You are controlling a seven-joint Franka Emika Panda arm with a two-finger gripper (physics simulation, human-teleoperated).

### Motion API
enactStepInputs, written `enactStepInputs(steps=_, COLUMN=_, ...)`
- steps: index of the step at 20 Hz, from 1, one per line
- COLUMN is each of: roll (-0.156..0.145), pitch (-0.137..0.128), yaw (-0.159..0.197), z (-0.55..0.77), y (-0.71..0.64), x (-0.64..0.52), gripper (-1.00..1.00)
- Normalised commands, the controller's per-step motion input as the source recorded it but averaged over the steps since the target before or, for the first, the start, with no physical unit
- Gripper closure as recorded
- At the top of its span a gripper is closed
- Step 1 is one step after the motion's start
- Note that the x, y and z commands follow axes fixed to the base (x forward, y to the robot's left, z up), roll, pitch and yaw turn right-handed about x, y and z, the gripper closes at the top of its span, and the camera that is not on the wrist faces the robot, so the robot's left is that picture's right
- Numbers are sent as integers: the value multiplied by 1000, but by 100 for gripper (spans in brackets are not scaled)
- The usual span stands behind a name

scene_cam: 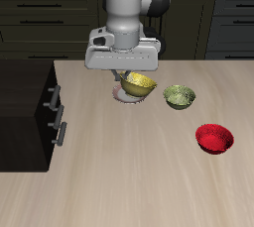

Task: Place the yellow bowl on the plate

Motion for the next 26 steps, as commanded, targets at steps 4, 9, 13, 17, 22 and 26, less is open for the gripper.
enactStepInputs(steps=4, roll=7, pitch=9, yaw=-5, z=-72, y=-12, x=-99, gripper=100)
enactStepInputs(steps=9, roll=13, pitch=-28, yaw=9, z=68, y=37, x=-267, gripper=100)
enactStepInputs(steps=13, roll=15, pitch=-14, yaw=-10, z=50, y=29, x=-310, gripper=100)
enactStepInputs(steps=17, roll=6, pitch=-11, yaw=-8, z=66, y=-25, x=-197, gripper=100)
enactStepInputs(steps=22, roll=2, pitch=-18, yaw=7, z=94, y=37, x=-332, gripper=100)
enactStepInputs(steps=26, roll=-27, pitch=-1, yaw=1, z=-30, y=-68, x=-265, gripper=100)
